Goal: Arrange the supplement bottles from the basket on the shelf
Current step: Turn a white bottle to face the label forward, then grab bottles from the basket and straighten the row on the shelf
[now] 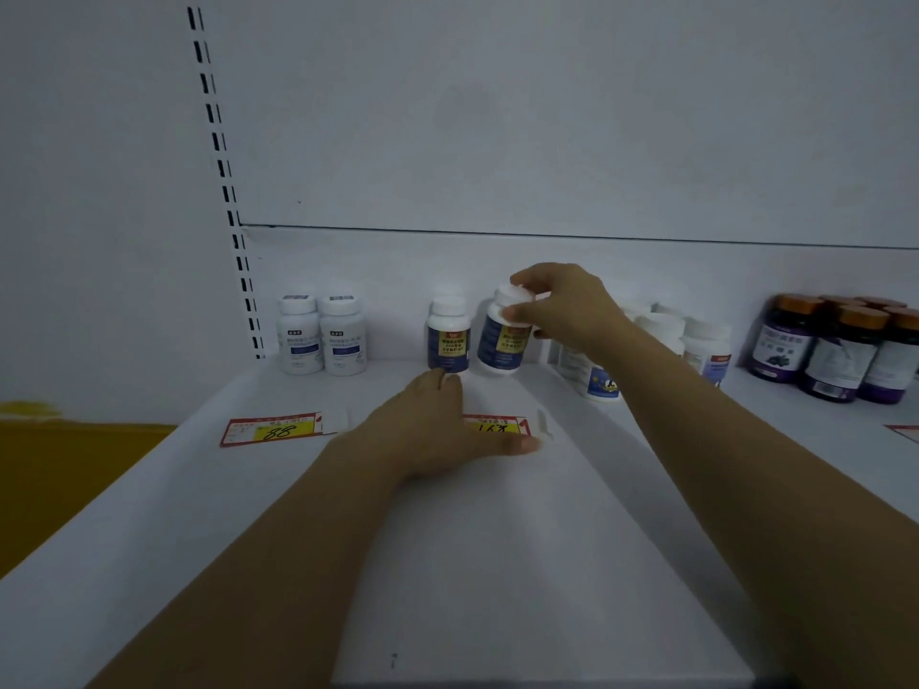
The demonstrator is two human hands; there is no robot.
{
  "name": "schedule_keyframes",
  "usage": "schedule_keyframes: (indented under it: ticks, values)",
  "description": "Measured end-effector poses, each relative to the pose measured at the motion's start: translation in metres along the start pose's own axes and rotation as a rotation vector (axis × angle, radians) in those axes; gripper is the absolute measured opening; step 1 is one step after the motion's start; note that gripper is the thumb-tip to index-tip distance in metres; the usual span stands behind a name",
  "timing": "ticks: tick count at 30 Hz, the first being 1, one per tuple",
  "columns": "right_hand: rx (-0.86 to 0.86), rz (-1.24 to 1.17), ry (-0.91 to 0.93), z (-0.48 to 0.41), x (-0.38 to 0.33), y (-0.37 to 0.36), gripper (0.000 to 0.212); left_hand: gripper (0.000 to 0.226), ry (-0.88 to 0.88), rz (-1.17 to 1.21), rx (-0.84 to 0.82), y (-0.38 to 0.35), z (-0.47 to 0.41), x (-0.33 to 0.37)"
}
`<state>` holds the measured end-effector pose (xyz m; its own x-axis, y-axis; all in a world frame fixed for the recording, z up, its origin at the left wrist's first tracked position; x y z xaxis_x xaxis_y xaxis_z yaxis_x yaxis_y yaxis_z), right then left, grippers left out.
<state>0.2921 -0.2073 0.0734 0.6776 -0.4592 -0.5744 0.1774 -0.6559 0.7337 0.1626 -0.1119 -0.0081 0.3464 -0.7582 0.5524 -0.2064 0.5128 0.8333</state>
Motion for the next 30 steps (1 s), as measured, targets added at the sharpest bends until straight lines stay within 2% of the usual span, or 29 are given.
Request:
schedule_keyframes:
  ticks: [3,7,10,16,19,23,26,30]
  values:
    - [-0.017,0.061,0.008,-0.013,-0.004,-0.013,0.048,0.127,0.034,-0.106,-0.118,-0.003,0.002,-0.001]
    - [-0.033,0.125,0.030,-0.020,-0.002,-0.033,0.044,0.127,0.022,-0.112,-0.136,-0.005,0.002,-0.001]
    - [-0.019,0.057,0.008,-0.019,0.006,-0.041,0.039,0.126,0.012,-0.117,-0.124,-0.006,0.002,-0.002]
    - [-0.057,0.090,0.009,-0.012,0.005,-0.041,0.060,0.125,0.022,-0.137,-0.137,-0.007,0.001,-0.005]
    - [-0.047,0.174,0.022,-0.005,0.003,-0.018,0.060,0.126,0.000,-0.128,-0.117,-0.006,0.002,-0.007]
    - [-0.011,0.301,0.070,0.004,0.009,0.041,0.043,0.131,-0.092,-0.087,-0.035,-0.001,0.006,-0.001]
    - [-0.016,0.422,0.089,0.009,0.022,0.079,0.035,0.126,-0.106,-0.103,-0.024,-0.005,0.008,0.025]
    - [-0.101,0.529,0.130,0.015,0.041,0.091,0.035,0.116,-0.071,-0.205,-0.065,-0.019,0.011,0.075]
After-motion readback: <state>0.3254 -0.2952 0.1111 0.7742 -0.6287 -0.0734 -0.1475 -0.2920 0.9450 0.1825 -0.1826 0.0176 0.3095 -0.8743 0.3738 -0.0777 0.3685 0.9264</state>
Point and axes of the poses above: each hand's wrist, its own z-axis away from the middle knuckle, its own y-axis out of the back of the hand, x = y × z, the point moved 3 cm from there along -z, towards the middle knuckle, and after that the axes turned 10 degrees about z, right-handed, at the moved point
